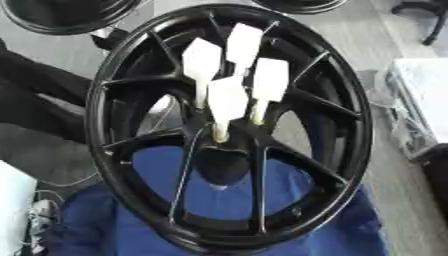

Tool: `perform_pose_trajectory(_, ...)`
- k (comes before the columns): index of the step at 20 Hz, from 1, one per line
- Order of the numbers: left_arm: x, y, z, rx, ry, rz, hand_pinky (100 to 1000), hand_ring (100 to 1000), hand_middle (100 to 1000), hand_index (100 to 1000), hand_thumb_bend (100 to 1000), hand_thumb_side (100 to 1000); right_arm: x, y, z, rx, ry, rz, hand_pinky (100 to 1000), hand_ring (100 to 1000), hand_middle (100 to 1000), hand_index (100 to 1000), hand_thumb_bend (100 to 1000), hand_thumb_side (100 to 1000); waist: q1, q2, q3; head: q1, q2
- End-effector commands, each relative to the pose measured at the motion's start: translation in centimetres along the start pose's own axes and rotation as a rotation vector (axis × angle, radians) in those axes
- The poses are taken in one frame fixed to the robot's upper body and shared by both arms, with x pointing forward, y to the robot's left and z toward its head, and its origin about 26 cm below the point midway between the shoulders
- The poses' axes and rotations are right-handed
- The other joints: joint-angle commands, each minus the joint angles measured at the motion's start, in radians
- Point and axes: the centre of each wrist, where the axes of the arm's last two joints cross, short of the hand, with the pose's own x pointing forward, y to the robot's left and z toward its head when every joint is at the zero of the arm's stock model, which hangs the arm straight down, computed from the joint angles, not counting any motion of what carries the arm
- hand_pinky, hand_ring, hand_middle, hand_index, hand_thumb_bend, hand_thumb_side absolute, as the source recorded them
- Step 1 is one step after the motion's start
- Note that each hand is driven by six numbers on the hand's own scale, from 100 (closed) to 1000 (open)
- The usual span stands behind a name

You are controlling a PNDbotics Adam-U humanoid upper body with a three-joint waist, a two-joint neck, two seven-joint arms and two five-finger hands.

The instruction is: Pull the pin out of the wheel hub.

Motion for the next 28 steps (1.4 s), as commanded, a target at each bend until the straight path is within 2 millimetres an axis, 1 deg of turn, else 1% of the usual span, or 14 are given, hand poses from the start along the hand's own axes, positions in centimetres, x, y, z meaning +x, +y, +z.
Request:
perform_pose_trajectory(1, 1.2, 0.6, -0.5, -0.027, -0.037, -0.04, 800, 783, 828, 840, 1000, 345, 3.2, -0.7, -2.2, 0.167, -0.083, 0.139, 907, 802, 793, 954, 100, 779, -0.003, -0.032, -0.001, -0.01, -0.001)
perform_pose_trajectory(6, 0.9, 1.3, -0.2, -0.045, -0.015, -0.079, 801, 783, 829, 839, 1000, 337, 5.5, -0.4, -4.7, 0.409, -0.161, 0.301, 908, 822, 812, 949, 100, 774, -0.014, -0.042, -0.004, -0.013, 0.009)
perform_pose_trajectory(9, 0.8, 1.6, -0.1, -0.056, -0.006, -0.101, 803, 784, 830, 839, 1000, 333, 6.3, 0.1, -5.6, 0.532, -0.187, 0.373, 900, 817, 803, 933, 100, 753, -0.019, -0.047, -0.005, -0.013, 0.014)
perform_pose_trajectory(12, 0.7, 2.0, 0.1, -0.072, 0.005, -0.125, 806, 785, 832, 840, 1000, 332, 6.8, 1.0, -6.4, 0.63, -0.216, 0.421, 892, 807, 788, 908, 100, 706, -0.023, -0.051, -0.005, -0.015, 0.017)
perform_pose_trajectory(16, 0.5, 2.4, 0.3, -0.08, 0.019, -0.138, 808, 786, 833, 840, 1000, 330, 7.1, 2.4, -7.1, 0.716, -0.249, 0.471, 869, 788, 769, 893, 100, 661, -0.027, -0.055, -0.008, -0.013, 0.02)
perform_pose_trajectory(17, 0.4, 2.4, 0.3, -0.081, 0.021, -0.139, 808, 786, 833, 840, 1000, 330, 7.1, 2.8, -7.3, 0.73, -0.253, 0.484, 867, 786, 766, 891, 100, 662, -0.027, -0.055, -0.009, -0.012, 0.02)
perform_pose_trajectory(19, 0.4, 2.4, 0.3, -0.085, 0.023, -0.138, 809, 786, 833, 839, 1000, 330, 6.8, 3.7, -7.3, 0.764, -0.243, 0.5, 858, 770, 751, 884, 100, 679, -0.026, -0.055, -0.01, -0.012, 0.02)
perform_pose_trajectory(24, 0.3, 2.5, 0.5, -0.085, 0.032, -0.142, 809, 786, 830, 838, 1000, 324, 6.1, 5.3, -7.1, 0.821, -0.208, 0.505, 853, 759, 739, 888, 100, 648, -0.024, -0.054, -0.012, -0.01, 0.024)
perform_pose_trajectory(25, 0.2, 2.5, 0.5, -0.086, 0.035, -0.141, 810, 786, 830, 838, 1000, 323, 6.0, 5.5, -7.1, 0.827, -0.205, 0.501, 852, 752, 730, 884, 100, 633, -0.023, -0.053, -0.012, -0.009, 0.026)
perform_pose_trajectory(26, 0.1, 2.5, 0.5, -0.086, 0.037, -0.141, 810, 786, 829, 837, 1000, 322, 6.0, 5.7, -7.1, 0.83, -0.206, 0.5, 851, 738, 712, 877, 108, 594, -0.023, -0.053, -0.013, -0.006, 0.028)
perform_pose_trajectory(27, 0.1, 2.5, 0.6, -0.086, 0.04, -0.14, 810, 786, 828, 837, 1000, 321, 6.1, 5.9, -7.2, 0.834, -0.208, 0.503, 851, 736, 708, 881, 133, 574, -0.023, -0.053, -0.013, -0.004, 0.03)
perform_pose_trajectory(28, 0.1, 2.5, 0.6, -0.085, 0.041, -0.14, 811, 786, 827, 837, 1000, 322, 6.1, 6.1, -7.3, 0.838, -0.209, 0.507, 858, 743, 716, 889, 202, 511, -0.023, -0.053, -0.014, -0.001, 0.032)
